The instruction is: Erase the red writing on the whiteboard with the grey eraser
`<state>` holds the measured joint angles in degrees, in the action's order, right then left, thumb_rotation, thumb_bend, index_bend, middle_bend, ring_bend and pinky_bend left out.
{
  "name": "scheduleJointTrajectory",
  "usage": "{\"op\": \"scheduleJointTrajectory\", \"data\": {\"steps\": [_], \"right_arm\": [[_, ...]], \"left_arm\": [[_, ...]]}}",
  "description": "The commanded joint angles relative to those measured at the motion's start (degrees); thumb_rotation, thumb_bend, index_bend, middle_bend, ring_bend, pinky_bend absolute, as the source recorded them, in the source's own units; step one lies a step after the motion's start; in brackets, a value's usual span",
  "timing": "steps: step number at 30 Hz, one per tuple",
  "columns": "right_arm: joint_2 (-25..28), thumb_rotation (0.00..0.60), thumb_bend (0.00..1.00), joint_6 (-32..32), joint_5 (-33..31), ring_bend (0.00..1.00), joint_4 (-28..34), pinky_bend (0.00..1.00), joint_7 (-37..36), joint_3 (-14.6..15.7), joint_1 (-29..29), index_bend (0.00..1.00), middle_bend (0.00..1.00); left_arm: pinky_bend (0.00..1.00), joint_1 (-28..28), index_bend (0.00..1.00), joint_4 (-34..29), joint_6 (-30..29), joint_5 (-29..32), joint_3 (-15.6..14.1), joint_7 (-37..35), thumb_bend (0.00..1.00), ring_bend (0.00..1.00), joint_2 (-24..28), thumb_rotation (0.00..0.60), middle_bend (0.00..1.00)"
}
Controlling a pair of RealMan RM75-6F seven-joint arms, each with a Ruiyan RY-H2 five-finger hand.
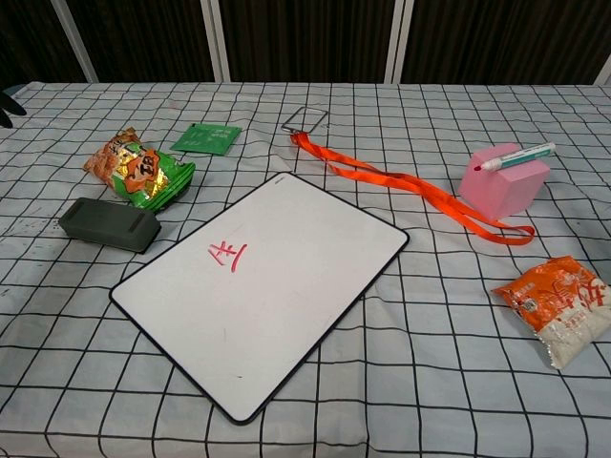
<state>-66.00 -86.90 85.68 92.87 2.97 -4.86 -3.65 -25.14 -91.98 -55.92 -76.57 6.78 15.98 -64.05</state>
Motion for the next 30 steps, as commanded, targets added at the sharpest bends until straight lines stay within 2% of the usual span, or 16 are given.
{"op": "scheduleJointTrajectory", "data": {"steps": [1,7,13,30], "right_arm": [[0.06,0.600,0.15,0.11,-0.11,0.21,0.10,0.22,-0.01,-0.01,-0.01,0.01,0.10],[0.10,0.600,0.15,0.15,-0.19,0.21,0.19,0.22,0.01,-0.05,-0.04,0.01,0.10],[0.12,0.600,0.15,0.14,-0.23,0.21,0.17,0.22,-0.14,-0.08,-0.03,0.01,0.10],[0.36,0.600,0.15,0.31,-0.53,0.21,0.15,0.22,-0.42,-0.20,-0.08,0.01,0.10]], "left_arm": [[0.00,-1.48,0.17,2.33,1.80,1.10,-0.09,0.22,0.16,0.00,-2.10,0.600,0.20],[0.00,-3.73,0.24,7.16,3.51,-0.62,-1.17,-1.08,0.16,0.00,-6.38,0.600,0.25],[0.00,-5.36,0.27,10.65,3.84,-2.60,-2.16,-1.68,0.16,0.00,-9.93,0.600,0.28],[0.00,-8.02,0.33,15.14,3.17,-2.83,-2.55,0.64,0.17,0.00,-15.51,0.600,0.32]]}}
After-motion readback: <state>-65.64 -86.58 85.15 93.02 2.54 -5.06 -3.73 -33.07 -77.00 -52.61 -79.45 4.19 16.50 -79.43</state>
